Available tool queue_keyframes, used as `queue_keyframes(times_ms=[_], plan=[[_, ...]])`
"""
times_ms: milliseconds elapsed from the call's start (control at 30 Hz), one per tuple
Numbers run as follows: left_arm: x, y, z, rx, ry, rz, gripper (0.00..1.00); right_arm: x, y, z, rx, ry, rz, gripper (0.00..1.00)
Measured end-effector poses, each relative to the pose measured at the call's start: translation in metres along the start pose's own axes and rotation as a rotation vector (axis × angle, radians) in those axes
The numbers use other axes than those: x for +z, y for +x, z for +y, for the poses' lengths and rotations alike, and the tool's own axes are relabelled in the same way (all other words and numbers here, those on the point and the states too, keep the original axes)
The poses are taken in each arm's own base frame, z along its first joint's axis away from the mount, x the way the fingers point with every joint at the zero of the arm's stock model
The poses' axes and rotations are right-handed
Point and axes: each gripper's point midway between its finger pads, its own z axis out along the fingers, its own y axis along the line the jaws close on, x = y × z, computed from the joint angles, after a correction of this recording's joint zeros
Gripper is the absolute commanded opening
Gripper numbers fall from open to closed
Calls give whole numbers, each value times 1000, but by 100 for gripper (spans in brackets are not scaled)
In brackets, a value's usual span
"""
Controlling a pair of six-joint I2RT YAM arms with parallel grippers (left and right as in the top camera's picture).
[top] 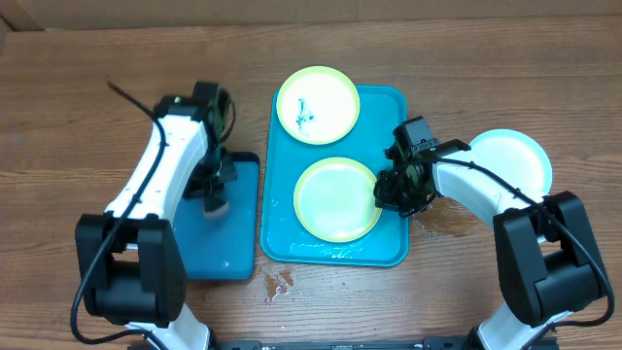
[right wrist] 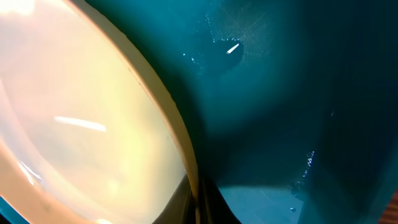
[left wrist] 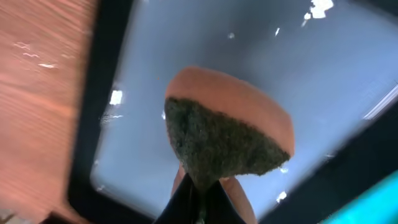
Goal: Clean dirty plates on tray and stack at the side
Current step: 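Return the sponge with the left gripper to the small tray, then lift the yellow plate with the right gripper and tilt it over the small tray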
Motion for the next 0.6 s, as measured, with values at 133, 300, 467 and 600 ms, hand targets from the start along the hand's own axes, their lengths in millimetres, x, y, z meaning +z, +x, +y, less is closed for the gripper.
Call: queue_keyframes(times_ms=[133,300,467,600], plan=[[17,15,-3,31,27,61,32,0,0,0,0,0,1,4],[11,15,-7,46,56,63,75,-1,3,-1,5,9,13,4],[-51,0,0,16,158,-82,93,-19,5,-7,23,93,48,4],[-120,-11,21,-56,282,-254,100,-47,-17,8,-42,133,-10,4]])
